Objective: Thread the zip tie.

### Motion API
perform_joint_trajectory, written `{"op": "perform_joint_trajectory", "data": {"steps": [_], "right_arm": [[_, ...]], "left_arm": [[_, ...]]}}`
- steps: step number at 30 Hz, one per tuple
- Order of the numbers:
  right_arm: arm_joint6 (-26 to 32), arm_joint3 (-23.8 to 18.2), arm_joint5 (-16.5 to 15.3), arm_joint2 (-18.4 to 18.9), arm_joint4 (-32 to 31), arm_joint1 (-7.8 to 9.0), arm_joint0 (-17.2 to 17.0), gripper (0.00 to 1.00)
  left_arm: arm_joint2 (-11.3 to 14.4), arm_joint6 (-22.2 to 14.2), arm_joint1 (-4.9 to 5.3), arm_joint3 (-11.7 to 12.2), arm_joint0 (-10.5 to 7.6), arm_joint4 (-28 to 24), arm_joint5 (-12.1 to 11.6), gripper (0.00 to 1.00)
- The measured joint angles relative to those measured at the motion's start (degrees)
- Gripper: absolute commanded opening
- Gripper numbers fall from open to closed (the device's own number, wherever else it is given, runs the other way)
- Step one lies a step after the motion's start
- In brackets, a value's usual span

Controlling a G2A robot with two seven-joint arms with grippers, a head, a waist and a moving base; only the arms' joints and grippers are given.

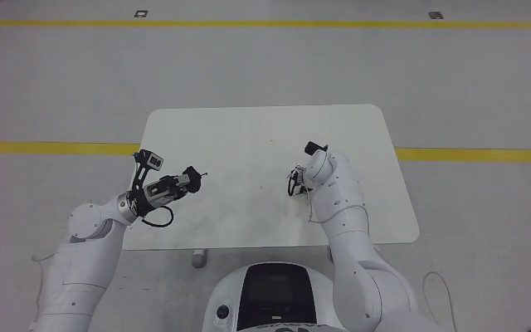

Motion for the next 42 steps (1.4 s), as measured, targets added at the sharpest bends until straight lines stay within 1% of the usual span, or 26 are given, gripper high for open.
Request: {"op": "perform_joint_trajectory", "data": {"steps": [6,13,22,29,31,34,35,37,42], "right_arm": [[0.2,-0.4,0.0,-0.2,0.0,0.12,-0.3,0.15],[0.1,0.2,0.0,-0.1,0.0,0.26,-0.2,0.18],[-0.8,2.1,0.0,-0.1,0.0,0.21,0.4,0.16],[-2.2,3.4,0.0,-0.1,0.0,0.22,0.9,0.17],[-2.5,3.7,0.0,-0.1,0.0,0.22,1.0,0.16],[-2.8,3.9,0.0,-0.2,0.0,0.23,1.0,0.12],[-2.8,4.0,0.0,-0.1,0.0,0.23,1.0,0.05],[-2.9,4.1,0.0,-0.1,0.0,0.21,1.0,0.0],[-2.9,3.8,0.0,0.0,0.0,0.13,0.9,0.0]], "left_arm": [[0.0,0.0,0.0,0.0,0.0,0.0,0.0,0.0],[0.0,0.0,0.0,0.0,0.0,0.0,0.0,0.0],[0.0,0.0,0.0,0.0,0.0,0.0,0.0,0.0],[0.0,0.0,0.0,0.0,0.0,0.0,0.0,0.0],[0.0,0.0,0.0,0.0,0.0,0.0,0.0,0.0],[0.0,0.0,0.0,0.0,0.0,0.0,0.0,0.0],[0.0,0.0,0.0,0.0,0.0,0.0,0.0,0.0],[0.0,0.0,0.0,0.0,0.0,0.0,0.0,0.0],[0.0,0.0,0.0,0.0,0.0,0.0,0.0,0.0]]}}
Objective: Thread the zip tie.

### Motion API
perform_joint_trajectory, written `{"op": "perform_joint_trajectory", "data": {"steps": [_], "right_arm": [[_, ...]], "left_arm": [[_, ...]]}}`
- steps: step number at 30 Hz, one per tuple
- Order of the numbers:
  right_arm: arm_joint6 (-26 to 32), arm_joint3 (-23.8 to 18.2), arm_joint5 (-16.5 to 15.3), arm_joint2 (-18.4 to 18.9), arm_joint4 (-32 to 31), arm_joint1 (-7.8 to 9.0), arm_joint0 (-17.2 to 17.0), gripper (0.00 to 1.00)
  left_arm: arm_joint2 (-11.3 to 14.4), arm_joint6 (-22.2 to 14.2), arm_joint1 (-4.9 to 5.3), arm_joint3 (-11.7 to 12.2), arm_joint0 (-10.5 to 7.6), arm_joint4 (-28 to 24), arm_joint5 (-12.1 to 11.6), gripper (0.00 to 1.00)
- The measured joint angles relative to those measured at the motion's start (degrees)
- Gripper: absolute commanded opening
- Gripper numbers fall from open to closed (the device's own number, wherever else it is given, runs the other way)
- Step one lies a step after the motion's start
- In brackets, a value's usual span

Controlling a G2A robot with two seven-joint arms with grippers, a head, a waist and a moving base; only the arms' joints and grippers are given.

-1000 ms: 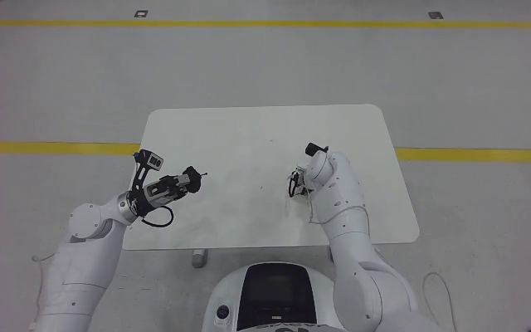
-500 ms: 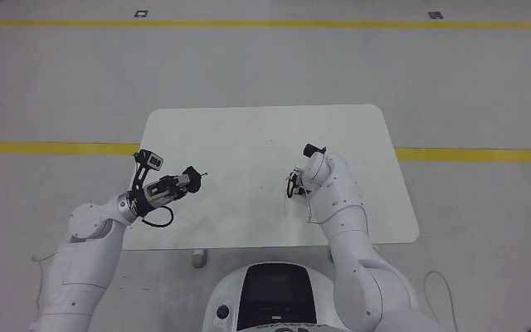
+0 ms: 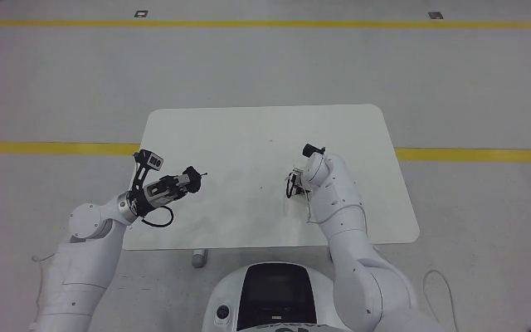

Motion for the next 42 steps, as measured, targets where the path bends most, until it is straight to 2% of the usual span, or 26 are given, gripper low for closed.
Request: {"op": "perform_joint_trajectory", "data": {"steps": [12,19,24,28,32,40,42], "right_arm": [[2.8,-4.4,0.0,-0.8,0.0,0.06,-1.5,0.0],[7.9,-10.2,0.0,-0.3,0.2,0.03,-3.3,0.0],[11.1,-15.9,0.0,-1.3,4.6,0.6,-5.7,0.0],[13.2,-22.4,0.0,-3.7,10.6,1.84,-9.4,0.0],[12.9,-28.2,0.0,-6.0,16.8,2.98,-13.3,0.0],[12.0,-28.9,-0.3,-6.5,17.7,3.31,-14.0,0.0],[10.1,-30.4,-1.2,-6.8,20.3,3.8,-15.2,0.0]], "left_arm": [[0.0,0.0,0.0,0.0,0.0,0.0,0.0,0.0],[0.0,0.0,0.0,0.0,0.0,0.0,0.0,0.0],[0.0,0.0,0.0,0.0,0.0,0.0,0.0,0.0],[0.0,0.0,0.0,0.0,0.0,0.0,0.0,0.0],[0.0,0.0,0.0,0.0,0.0,0.0,0.0,0.0],[0.0,0.0,0.0,0.0,0.0,0.0,0.0,0.0],[0.0,0.0,0.0,0.0,0.0,0.0,0.0,0.0]]}}
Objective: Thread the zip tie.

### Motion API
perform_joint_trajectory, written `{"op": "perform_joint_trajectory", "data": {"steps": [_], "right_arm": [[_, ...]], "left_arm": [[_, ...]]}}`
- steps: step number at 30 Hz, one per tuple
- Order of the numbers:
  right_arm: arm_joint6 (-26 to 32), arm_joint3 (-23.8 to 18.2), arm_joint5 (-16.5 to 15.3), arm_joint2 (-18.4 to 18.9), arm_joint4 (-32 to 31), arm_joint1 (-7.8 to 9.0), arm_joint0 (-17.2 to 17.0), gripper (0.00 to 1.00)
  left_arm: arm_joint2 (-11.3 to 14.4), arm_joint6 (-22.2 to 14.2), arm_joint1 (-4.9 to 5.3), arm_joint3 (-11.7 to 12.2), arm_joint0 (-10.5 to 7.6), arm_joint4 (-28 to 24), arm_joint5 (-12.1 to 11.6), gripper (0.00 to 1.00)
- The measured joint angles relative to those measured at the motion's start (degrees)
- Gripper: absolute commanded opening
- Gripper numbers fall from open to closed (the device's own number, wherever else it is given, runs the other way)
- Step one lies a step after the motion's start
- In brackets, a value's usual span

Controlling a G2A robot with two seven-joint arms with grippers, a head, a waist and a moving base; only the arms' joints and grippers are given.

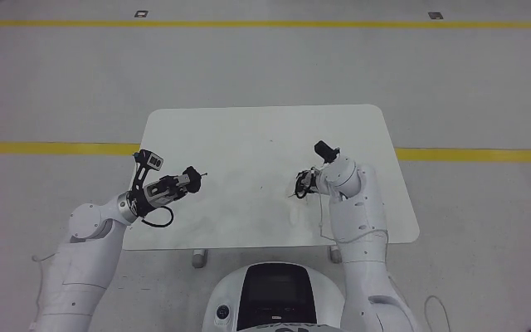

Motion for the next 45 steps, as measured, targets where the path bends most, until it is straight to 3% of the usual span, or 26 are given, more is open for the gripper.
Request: {"op": "perform_joint_trajectory", "data": {"steps": [5,9,12,14,23,27,30,34,36,39,45], "right_arm": [[-2.0,-11.7,-2.7,-0.9,9.0,1.93,-5.5,0.0],[-3.7,-22.0,-4.5,-3.7,17.4,3.51,-12.0,0.0],[-4.9,-25.4,-6.6,-5.5,24.1,3.8,-15.3,0.0],[-4.1,-25.2,-7.9,-6.1,26.9,3.89,-15.8,0.0],[-5.2,-25.3,-8.2,-6.2,27.8,3.86,-16.2,0.0],[-17.2,-28.8,-14.6,-8.8,33.4,4.14,-19.6,0.0],[-28.7,-30.1,-20.6,-13.0,31.4,5.08,-23.3,0.0],[-37.5,-29.6,-23.6,-18.4,27.6,6.06,-25.0,0.0],[-40.7,-29.0,-24.2,-20.3,26.5,6.28,-25.2,0.0],[-45.9,-28.2,-27.6,-22.8,25.3,6.57,-25.2,0.0],[-45.9,-28.2,-27.7,-22.8,25.1,6.59,-25.2,0.0]], "left_arm": [[0.0,0.0,0.0,0.0,0.0,0.0,0.0,0.0],[0.0,0.0,0.0,0.0,0.0,0.0,0.0,0.0],[0.0,0.0,0.0,0.0,0.0,0.0,0.0,0.0],[0.0,0.0,0.0,0.0,0.0,0.0,0.0,0.0],[0.0,0.0,0.0,0.0,0.0,0.0,0.0,0.0],[1.6,2.7,-0.42,0.1,0.99,-2.5,1.2,0.0],[3.7,6.0,-0.99,-0.4,1.61,-5.3,0.2,0.0],[6.0,10.0,-1.64,-1.4,0.99,-6.5,0.0,0.0],[6.9,10.8,-1.85,-1.5,0.59,-5.9,0.0,0.0],[7.6,12.5,-1.89,-1.0,-0.09,-2.7,0.0,0.0],[7.5,12.7,-1.86,-1.0,-0.18,-1.5,0.0,0.0]]}}
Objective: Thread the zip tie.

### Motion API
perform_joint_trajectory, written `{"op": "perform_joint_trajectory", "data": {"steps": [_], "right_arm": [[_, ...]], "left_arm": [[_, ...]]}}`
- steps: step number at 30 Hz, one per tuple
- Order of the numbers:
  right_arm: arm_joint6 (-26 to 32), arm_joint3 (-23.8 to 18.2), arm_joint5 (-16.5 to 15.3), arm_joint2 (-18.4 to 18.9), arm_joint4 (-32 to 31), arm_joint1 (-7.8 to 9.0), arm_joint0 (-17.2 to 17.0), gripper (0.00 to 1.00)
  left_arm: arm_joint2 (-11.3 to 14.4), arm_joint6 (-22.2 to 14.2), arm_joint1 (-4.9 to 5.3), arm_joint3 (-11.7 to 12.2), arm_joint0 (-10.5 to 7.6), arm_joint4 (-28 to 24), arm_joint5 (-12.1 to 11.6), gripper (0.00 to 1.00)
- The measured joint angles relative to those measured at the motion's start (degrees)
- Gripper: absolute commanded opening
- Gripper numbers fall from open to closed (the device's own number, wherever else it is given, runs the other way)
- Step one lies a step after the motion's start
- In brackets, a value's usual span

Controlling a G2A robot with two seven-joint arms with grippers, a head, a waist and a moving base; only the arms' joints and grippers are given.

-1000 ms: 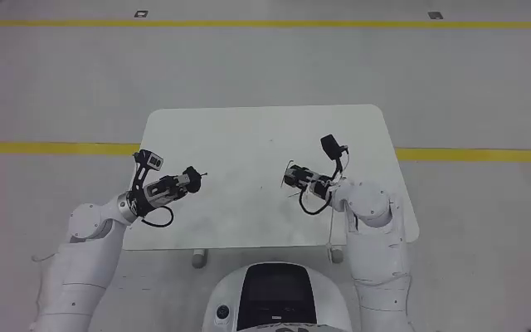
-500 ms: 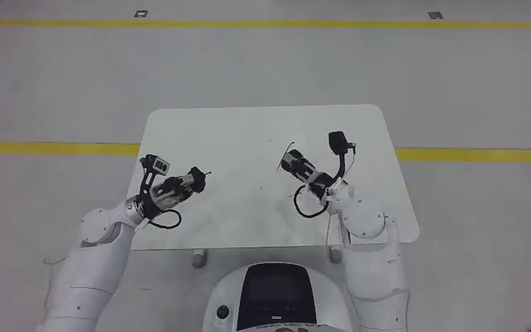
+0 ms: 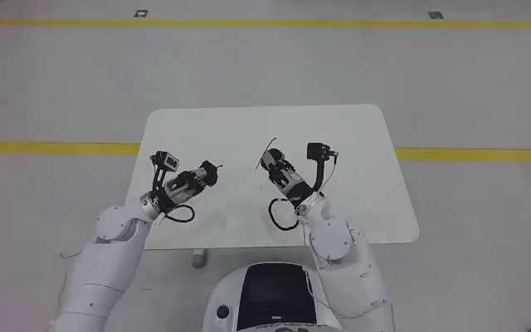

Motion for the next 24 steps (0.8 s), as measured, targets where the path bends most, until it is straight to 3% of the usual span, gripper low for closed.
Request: {"op": "perform_joint_trajectory", "data": {"steps": [4,9,16,24], "right_arm": [[-0.1,-0.7,-0.1,-0.9,-1.8,0.23,0.3,0.0],[-6.9,-1.8,0.4,-5.8,-13.8,0.85,-0.4,0.0],[-12.5,0.2,2.2,-9.3,-17.6,1.65,0.0,0.0],[-13.0,0.2,2.0,-9.4,-18.3,1.76,0.2,0.0]], "left_arm": [[0.5,0.9,-0.04,-0.7,0.1,1.3,0.0,0.0],[3.1,3.0,-0.42,-1.7,0.75,2.4,0.0,0.0],[4.0,5.1,-0.72,-2.8,1.21,4.5,0.0,0.0],[3.7,5.4,-0.74,-3.5,1.42,5.0,0.1,0.0]]}}
